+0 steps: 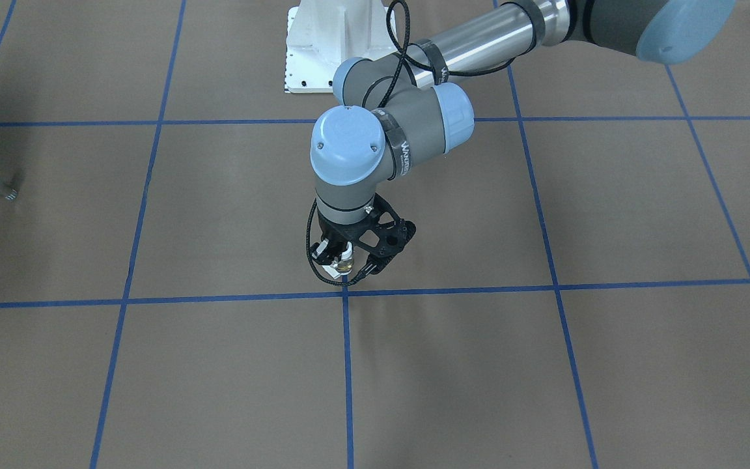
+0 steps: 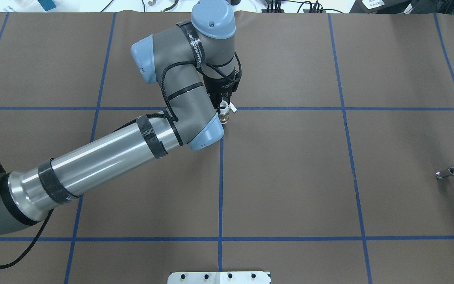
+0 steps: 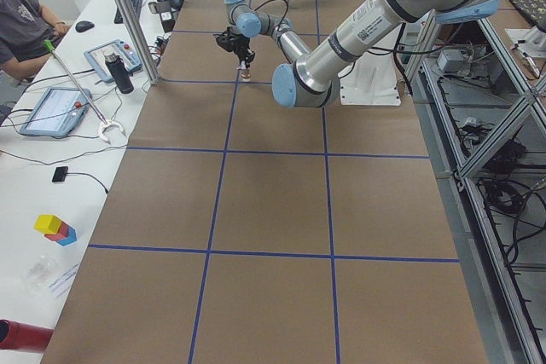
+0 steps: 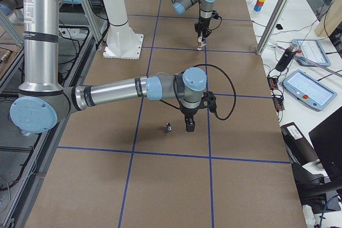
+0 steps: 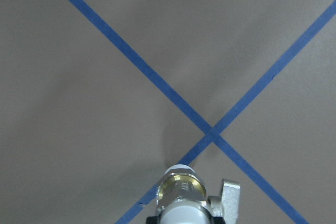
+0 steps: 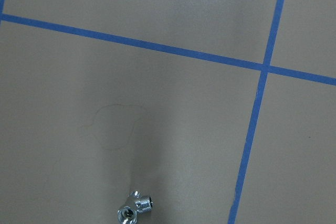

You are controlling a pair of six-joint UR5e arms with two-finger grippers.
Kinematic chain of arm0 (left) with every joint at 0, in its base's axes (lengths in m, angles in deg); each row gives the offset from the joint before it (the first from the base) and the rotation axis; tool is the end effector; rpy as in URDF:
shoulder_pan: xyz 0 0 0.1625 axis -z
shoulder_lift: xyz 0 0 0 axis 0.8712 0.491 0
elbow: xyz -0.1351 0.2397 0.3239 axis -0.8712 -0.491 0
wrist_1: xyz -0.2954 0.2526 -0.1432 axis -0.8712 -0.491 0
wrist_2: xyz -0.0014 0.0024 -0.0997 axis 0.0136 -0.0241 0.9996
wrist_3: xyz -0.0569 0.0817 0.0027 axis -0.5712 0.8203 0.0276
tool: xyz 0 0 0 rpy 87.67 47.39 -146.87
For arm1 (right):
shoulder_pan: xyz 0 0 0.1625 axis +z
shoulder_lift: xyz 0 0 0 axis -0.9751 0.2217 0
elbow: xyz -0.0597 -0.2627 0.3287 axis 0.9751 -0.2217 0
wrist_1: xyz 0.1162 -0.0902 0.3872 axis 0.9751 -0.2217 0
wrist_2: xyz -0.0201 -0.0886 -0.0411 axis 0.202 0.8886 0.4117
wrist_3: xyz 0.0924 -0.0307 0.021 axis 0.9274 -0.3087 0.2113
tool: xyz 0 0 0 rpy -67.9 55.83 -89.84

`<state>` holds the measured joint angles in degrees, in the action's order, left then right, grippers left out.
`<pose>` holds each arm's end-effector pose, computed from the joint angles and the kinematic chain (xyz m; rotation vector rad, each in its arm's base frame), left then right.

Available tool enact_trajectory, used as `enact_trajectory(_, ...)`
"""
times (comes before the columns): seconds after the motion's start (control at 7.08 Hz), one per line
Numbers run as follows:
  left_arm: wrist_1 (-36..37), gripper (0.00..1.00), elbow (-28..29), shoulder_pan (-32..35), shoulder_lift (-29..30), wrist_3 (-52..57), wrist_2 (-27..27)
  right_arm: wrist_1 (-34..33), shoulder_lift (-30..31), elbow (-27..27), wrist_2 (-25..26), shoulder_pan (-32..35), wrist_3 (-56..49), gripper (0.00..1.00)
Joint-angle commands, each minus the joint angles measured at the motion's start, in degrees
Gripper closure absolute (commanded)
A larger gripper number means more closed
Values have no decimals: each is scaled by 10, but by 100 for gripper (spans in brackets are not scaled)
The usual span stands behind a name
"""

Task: Assemble PPR valve and pipe with both arms
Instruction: 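Set the valve upright at the grid center and open the left gripper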

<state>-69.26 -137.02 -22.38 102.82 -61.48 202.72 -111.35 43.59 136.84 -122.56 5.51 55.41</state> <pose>0.5885 -0.5733 0.1167 -0.3547 0.7841 -0.7597 0.0031 -0.4623 0.5603 0.0632 -0.8068 -0.1914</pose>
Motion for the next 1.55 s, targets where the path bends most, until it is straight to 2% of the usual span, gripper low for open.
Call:
enact_trajectory(0.0,1,100,7,-2,-1,-6,-2,0,1,-1,0,0,0,1)
enact_trajectory(0.57,-3,100,7,-4,-1,-7,-2,-1,1,-1,0,0,0,1)
enact_trajectory(0.71,-6,59,7,-4,-1,-4,-1,-1,1,-1,0,0,0,1)
enact_trajectory(0.85,-6,48,7,-5,-2,-4,-1,-1,1,-2,0,0,0,1)
enact_trajectory(0.99,-6,32,5,-5,-2,-4,-1,-1,0,-2,0,0,0,1)
enact_trajectory(1.13,-6,26,1,-2,-2,-3,0,0,-1,-4,1,-1,0,0)
enact_trajectory(1.27,-2,26,-7,1,-2,0,3,-1,-1,-5,0,-3,1,0)
enact_trajectory(1.41,1,28,-50,11,-23,4,12,0,-1,-5,-1,-10,31,1)
